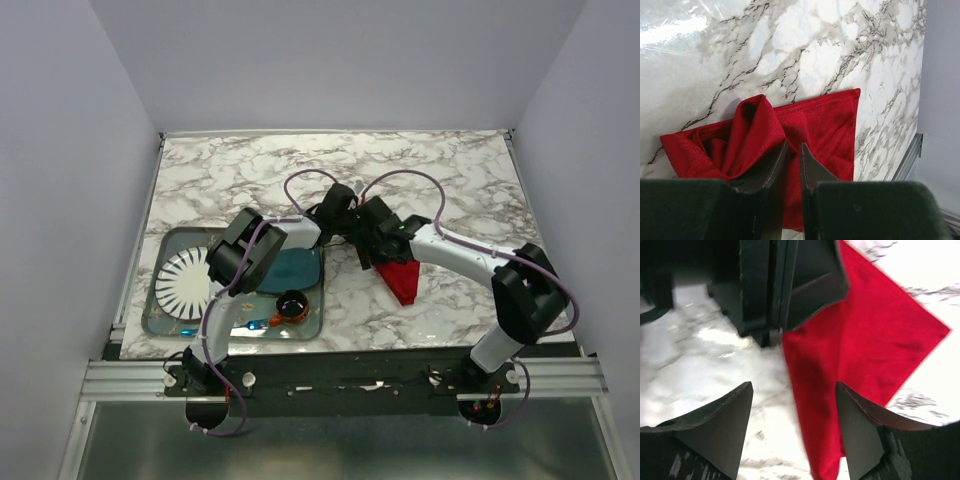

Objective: Fold the napkin, place the utensils inside, and roll it up
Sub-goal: Roll the napkin with the utensil

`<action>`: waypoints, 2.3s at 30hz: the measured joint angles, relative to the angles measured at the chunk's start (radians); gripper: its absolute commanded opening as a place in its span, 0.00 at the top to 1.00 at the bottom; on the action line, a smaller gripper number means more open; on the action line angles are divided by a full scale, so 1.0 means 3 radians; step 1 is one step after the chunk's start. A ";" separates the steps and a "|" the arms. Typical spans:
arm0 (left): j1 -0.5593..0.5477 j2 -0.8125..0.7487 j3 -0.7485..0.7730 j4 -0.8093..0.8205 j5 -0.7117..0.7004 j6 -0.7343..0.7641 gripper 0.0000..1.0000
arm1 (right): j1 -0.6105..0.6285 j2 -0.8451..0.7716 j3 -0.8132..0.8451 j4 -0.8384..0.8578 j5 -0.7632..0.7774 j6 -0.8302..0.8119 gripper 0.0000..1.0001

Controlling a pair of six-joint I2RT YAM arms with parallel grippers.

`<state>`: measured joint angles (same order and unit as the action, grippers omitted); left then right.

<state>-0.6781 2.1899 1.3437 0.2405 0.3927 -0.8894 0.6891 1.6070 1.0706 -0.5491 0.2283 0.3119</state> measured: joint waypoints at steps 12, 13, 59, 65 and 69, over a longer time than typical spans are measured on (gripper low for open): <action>0.0053 0.0032 -0.0036 0.0094 0.0130 -0.0094 0.77 | 0.0328 0.0744 0.0356 -0.0178 0.0984 0.0104 0.28; 0.0053 0.0032 -0.0037 0.0095 0.0128 -0.0095 0.77 | 0.0332 0.0762 0.0356 -0.0174 0.1001 0.0111 0.30; 0.0043 -0.0420 -0.0025 -0.0596 0.0100 -0.0033 0.68 | -0.1415 0.0519 -0.1882 0.3792 -0.3180 0.1366 0.76; 0.0008 -0.0417 -0.0094 -0.0532 0.0093 -0.0041 0.70 | -0.1427 0.0526 -0.1760 0.3491 -0.3237 0.1369 0.70; 0.0010 -0.0333 -0.0094 -0.0437 0.0075 -0.0032 0.71 | -0.1438 0.0496 -0.1701 0.3325 -0.3237 0.1340 0.65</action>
<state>-0.6750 2.0899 1.3155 0.1093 0.4152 -0.8989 0.2577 1.7557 0.5602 0.4484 -0.7429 0.7139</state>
